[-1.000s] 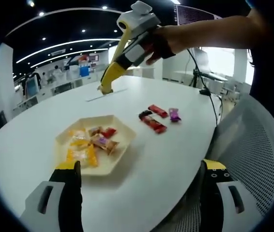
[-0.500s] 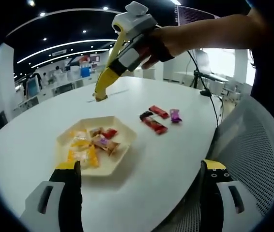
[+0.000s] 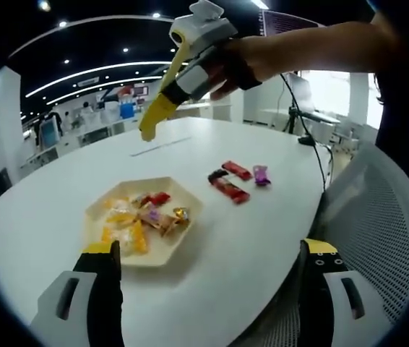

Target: Place the target food into the container with the food tongs after gripping and lifting it, then release it inside without dropping or visibly crushing the food.

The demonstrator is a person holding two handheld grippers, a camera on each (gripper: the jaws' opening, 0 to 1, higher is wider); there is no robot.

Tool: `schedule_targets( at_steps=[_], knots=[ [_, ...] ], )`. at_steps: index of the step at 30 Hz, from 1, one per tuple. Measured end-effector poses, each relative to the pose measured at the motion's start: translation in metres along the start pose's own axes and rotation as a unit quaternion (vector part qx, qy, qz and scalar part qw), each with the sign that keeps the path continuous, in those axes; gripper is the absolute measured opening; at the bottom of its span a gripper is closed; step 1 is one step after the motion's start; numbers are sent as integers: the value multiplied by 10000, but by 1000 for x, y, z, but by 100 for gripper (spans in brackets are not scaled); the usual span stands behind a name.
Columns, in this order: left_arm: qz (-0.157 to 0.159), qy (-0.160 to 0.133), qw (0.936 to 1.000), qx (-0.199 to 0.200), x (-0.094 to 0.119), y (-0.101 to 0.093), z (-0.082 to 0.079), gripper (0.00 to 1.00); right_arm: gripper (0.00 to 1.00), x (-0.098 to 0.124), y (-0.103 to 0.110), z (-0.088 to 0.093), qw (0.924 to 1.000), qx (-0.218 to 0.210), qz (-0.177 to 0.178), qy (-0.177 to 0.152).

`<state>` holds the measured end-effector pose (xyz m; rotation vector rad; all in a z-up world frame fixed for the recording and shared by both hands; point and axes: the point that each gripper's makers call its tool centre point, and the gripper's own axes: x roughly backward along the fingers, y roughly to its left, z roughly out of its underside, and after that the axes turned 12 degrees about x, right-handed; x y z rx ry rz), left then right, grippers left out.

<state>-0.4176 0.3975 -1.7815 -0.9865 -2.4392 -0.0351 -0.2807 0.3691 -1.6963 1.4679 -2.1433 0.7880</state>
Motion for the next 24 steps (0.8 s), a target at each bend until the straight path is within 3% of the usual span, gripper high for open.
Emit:
schedule_targets(
  at_steps=[24],
  knots=[
    [191, 75, 9998, 11, 0, -7, 4, 99, 28, 49, -18, 22, 9991, -119, 409, 4]
  ],
)
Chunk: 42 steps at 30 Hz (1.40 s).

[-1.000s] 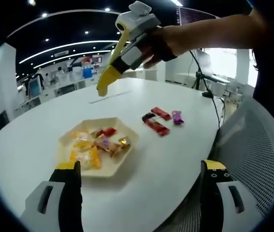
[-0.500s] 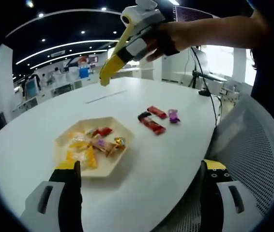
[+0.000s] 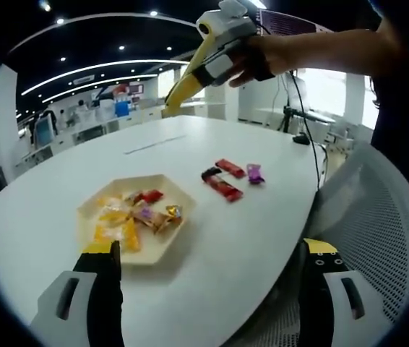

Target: Place the target food into the container with the food tongs after gripping and lifting it, then release it inside without dropping or visibly crushing the food.

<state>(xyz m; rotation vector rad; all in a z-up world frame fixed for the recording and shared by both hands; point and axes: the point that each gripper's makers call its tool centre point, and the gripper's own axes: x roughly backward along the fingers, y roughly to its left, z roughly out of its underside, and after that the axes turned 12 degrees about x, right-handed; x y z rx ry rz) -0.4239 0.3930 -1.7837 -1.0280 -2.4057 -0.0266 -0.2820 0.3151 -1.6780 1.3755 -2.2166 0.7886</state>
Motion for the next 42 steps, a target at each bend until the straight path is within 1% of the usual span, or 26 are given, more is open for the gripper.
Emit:
schedule_targets(
  at_steps=[6, 9, 13, 16, 20, 24, 28, 31, 34, 37, 39, 42],
  knots=[
    [45, 29, 10000, 7, -1, -1, 1, 99, 28, 12, -2, 7, 10000, -40, 70, -23],
    [40, 26, 10000, 20, -1, -1, 1, 99, 28, 21, -7, 15, 9998, -119, 141, -66],
    [35, 32, 10000, 43, -2, 0, 1, 99, 28, 33, -16, 27, 9995, -154, 258, -41],
    [57, 53, 10000, 8, -2, -2, 2, 99, 28, 41, -23, 32, 9992, -213, 322, -56],
    [7, 84, 9999, 61, -2, 1, 3, 99, 28, 49, -30, 41, 9990, -235, 389, -38],
    [14, 165, 9999, 25, -3, 0, 6, 99, 29, 55, -36, 51, 9988, -224, 444, 15],
    [-15, 187, 9998, 27, -3, 1, 7, 99, 29, 60, -42, 64, 9980, -349, 534, -2],
    [-73, 234, 9997, 32, -3, 3, 9, 99, 29, 64, -41, 74, 9976, -410, 552, 37],
    [-55, 284, 9996, -26, -3, 2, 10, 99, 29, 66, -41, 84, 9977, -368, 565, 112],
    [-83, 310, 9995, -78, -3, 3, 11, 99, 28, 69, -42, 91, 9979, -366, 523, 101],
    [-176, 299, 9994, -16, -2, 7, 11, 99, 28, 69, -41, 94, 9984, -291, 476, 117],
    [-194, 246, 9995, 89, -2, 8, 9, 99, 29, 69, -44, 98, 9989, -233, 407, 73]
  ],
)
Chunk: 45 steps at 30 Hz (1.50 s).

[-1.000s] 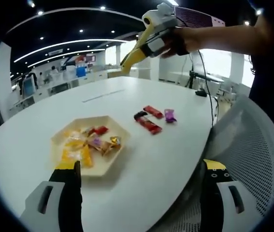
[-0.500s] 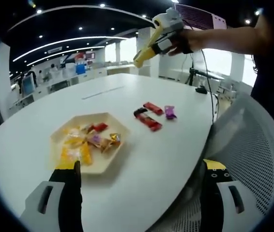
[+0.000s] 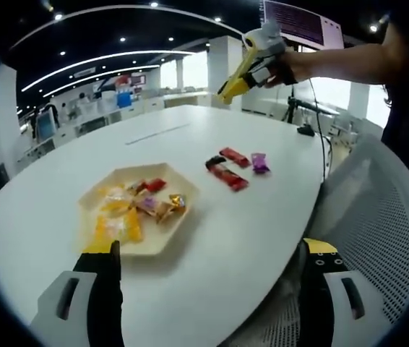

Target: Place the target food into the container with the food tongs after gripping and lifting it, then release it inside without dropping or visibly crushing the food.

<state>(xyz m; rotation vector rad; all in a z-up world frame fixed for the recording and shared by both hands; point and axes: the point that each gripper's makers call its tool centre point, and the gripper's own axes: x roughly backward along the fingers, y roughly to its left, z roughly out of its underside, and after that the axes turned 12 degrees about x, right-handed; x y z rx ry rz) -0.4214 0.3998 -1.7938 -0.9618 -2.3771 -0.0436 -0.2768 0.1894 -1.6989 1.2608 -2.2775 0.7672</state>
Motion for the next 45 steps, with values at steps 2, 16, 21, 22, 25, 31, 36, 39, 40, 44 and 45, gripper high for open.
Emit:
schedule_targets(
  at_steps=[2, 16, 21, 22, 25, 31, 36, 39, 40, 44, 45],
  knots=[
    [25, -31, 10000, 18, 0, -1, -1, 99, 29, 0, 1, -1, 9998, 68, -117, -132],
    [-125, -242, 9996, -20, 3, 5, -9, 99, 28, -21, 10, 34, 9945, 748, -720, -151],
    [-245, -299, 9993, 7, 5, 11, -11, 99, 28, -42, 11, 46, 9918, 888, -905, -148],
    [-239, -285, 9993, -5, 5, 11, -10, 99, 28, -47, 12, 49, 9915, 884, -943, -137],
    [-245, -290, 9993, -54, 5, 11, -10, 99, 28, -66, 14, 67, 9913, 753, -1083, 31],
    [-249, 38, 9997, -64, 1, 10, 1, 99, 28, -80, 30, 80, 9853, 1011, -1364, 198],
    [-259, 78, 9996, 61, 1, 10, 3, 99, 28, -86, 34, 87, 9844, 917, -1463, 339],
    [-282, 175, 9994, 95, 0, 12, 7, 99, 26, -86, 34, 98, 9830, 1011, -1453, 488],
    [-291, 165, 9994, 85, 0, 12, 7, 99, 25, -86, 34, 100, 9830, 977, -1472, 506],
    [-392, 164, 9990, 146, 2, 17, 8, 99, 23, -83, 36, 98, 9854, 751, -1454, 474],
    [-409, 155, 9989, 144, 2, 17, 7, 99, 23, -83, 36, 98, 9862, 704, -1420, 483]
  ],
)
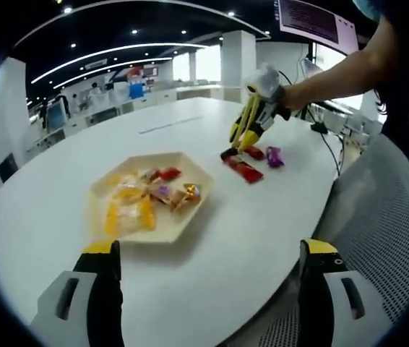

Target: Place the target food into the container with the food tongs after gripping and lifting it, then release it inside without dropping or visibly crushing the food.

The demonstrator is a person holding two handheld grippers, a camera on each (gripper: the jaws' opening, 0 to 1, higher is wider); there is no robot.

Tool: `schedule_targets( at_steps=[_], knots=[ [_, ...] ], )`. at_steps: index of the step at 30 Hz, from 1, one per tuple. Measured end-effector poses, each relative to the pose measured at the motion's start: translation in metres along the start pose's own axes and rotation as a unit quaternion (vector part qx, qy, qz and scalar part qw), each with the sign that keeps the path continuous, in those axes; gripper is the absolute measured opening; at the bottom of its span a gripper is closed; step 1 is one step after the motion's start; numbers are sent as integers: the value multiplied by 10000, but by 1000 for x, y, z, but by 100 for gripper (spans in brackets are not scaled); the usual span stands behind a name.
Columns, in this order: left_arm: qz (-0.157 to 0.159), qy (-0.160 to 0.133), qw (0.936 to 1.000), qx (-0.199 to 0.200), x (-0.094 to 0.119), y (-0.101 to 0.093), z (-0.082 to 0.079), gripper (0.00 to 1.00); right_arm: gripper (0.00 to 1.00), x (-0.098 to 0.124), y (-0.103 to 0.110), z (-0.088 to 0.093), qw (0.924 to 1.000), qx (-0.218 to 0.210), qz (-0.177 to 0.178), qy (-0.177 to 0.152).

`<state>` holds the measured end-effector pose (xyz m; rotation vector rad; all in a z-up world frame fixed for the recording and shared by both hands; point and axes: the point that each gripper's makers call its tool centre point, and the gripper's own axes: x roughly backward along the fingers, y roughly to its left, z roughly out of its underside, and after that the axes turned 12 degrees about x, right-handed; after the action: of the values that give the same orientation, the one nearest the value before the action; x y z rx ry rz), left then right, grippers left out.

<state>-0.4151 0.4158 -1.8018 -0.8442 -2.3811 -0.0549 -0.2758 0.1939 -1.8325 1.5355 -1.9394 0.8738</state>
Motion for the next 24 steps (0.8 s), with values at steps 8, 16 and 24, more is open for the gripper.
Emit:
schedule_targets(
  at_steps=[8, 16, 24],
  knots=[
    [39, 78, 10000, -27, -1, -2, 3, 99, 19, 10, 7, -4, 9997, -224, 46, -60],
    [113, 70, 9999, -85, -1, -5, 2, 99, 20, 21, 1, -4, 9991, -371, 162, -80],
    [117, 51, 9999, -103, -1, -5, 2, 99, 25, 13, 8, -1, 9994, -330, 116, 24]
  ],
)
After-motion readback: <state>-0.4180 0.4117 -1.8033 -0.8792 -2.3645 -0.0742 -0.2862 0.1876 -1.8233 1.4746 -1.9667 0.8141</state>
